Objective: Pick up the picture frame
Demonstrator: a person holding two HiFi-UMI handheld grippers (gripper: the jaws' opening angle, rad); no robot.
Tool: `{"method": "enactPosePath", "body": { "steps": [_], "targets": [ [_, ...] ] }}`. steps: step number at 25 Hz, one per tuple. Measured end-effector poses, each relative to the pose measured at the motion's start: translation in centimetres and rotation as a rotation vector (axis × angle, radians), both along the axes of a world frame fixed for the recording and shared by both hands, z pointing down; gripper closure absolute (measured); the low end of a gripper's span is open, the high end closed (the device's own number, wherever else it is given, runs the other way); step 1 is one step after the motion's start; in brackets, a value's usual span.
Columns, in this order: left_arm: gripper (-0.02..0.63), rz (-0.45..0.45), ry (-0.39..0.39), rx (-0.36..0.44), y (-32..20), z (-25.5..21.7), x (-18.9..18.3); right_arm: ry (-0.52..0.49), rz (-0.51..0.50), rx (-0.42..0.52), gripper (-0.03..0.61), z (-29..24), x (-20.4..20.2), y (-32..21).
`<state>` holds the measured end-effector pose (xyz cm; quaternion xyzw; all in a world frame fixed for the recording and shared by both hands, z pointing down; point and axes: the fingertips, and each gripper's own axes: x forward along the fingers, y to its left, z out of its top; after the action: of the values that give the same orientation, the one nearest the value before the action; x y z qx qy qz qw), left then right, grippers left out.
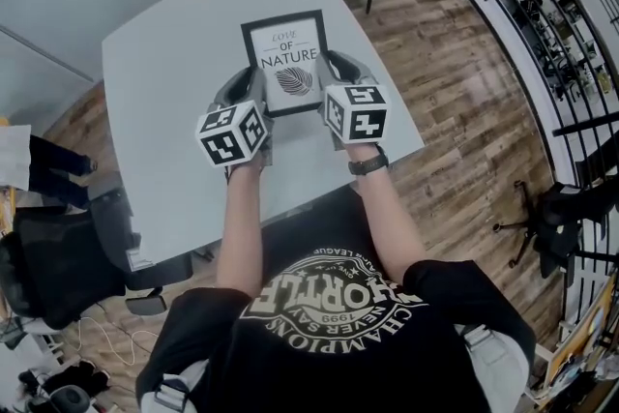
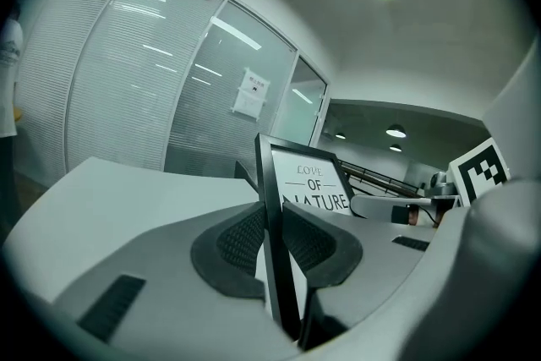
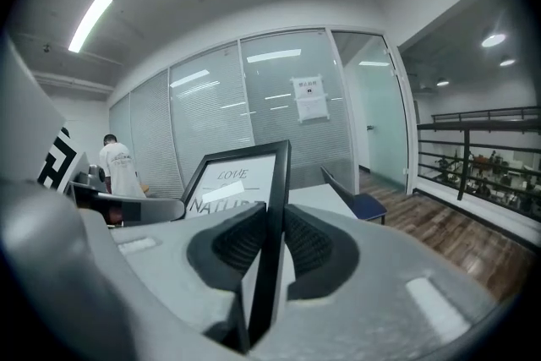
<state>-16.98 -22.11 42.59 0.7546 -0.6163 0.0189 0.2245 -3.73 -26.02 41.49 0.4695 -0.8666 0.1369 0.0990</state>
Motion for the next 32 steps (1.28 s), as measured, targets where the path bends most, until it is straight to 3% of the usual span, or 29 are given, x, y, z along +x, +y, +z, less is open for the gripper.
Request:
{"method": "enactPosePath", "body": {
  "steps": [9,23,32],
  "targets": [
    [0.543,-0.002,0.011,0.120,1.5,-5.5,0.1,-0.023,0.008,0.134,0.512,-6.2,0.3,1.8],
    [0.545,-0.004,-0.045,0.308,4.6,-13.2,-0.3,-0.054,0.008,0.323,0.511,-14.1,0.1,5.5],
    [0.545,-0.006,-0.148,0.449,6.7,-16.8,-0.5,-0.107,0.022,0.440,0.512,-17.3,-0.1,7.8]
  ]
}}
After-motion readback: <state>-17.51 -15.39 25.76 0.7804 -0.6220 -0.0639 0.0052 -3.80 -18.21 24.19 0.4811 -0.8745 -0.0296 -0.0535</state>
